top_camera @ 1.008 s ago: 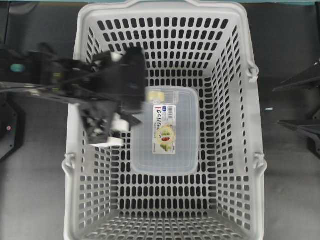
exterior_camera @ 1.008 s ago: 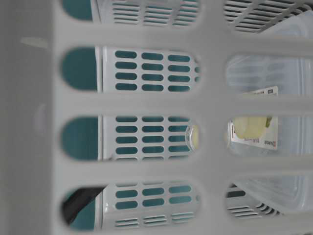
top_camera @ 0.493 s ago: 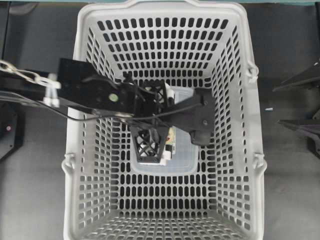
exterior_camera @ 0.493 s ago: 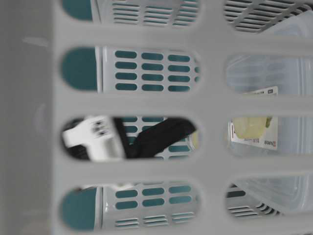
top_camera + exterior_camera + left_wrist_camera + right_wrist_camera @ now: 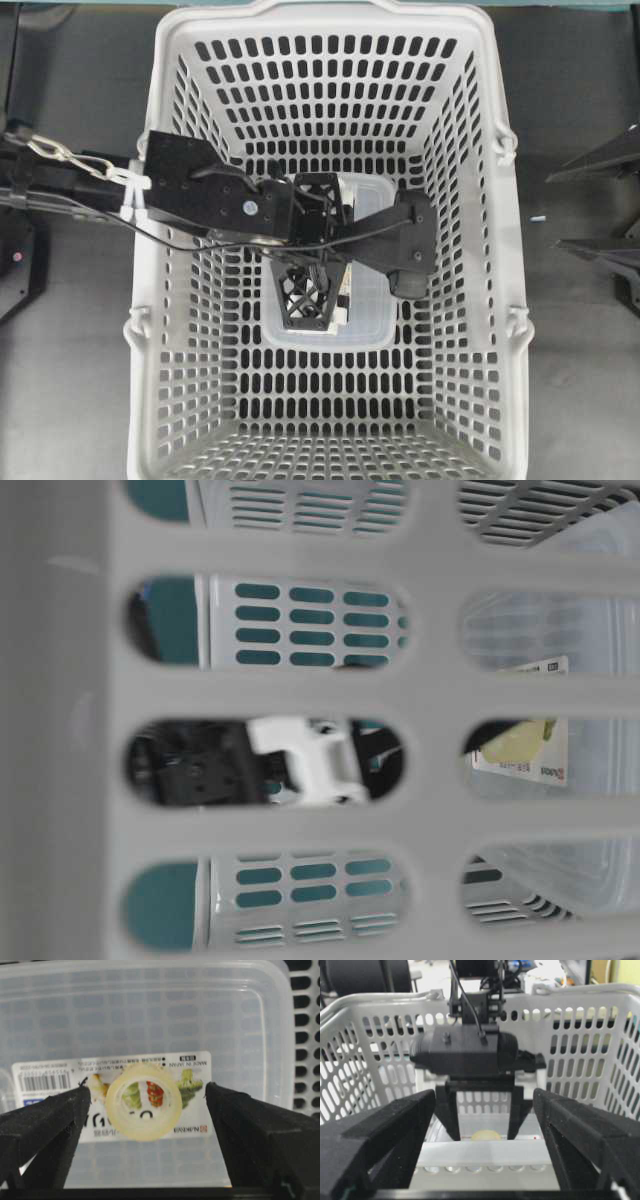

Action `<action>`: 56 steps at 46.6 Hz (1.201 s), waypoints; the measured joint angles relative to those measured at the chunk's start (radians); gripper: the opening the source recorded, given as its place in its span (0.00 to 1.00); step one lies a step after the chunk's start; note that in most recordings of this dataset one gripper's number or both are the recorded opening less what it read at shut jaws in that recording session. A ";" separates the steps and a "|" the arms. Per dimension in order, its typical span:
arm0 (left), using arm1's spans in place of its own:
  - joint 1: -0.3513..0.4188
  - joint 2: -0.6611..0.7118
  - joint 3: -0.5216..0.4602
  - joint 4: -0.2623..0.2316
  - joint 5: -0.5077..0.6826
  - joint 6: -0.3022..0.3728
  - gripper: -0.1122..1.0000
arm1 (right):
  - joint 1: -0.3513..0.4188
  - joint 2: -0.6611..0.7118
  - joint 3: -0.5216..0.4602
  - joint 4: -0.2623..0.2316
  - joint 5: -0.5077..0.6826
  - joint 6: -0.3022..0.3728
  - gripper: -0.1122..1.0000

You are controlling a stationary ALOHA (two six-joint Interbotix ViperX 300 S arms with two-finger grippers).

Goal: Pick up the cellophane tape from the shopping basket with the left arm.
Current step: 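Lower the left gripper and close its fingers around the tape roll, then lift the tape roll upward out of the basket with the left gripper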

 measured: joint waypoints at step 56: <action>-0.011 -0.106 -0.371 0.000 0.420 0.009 0.56 | 0.000 -0.002 0.002 0.000 0.000 0.002 0.78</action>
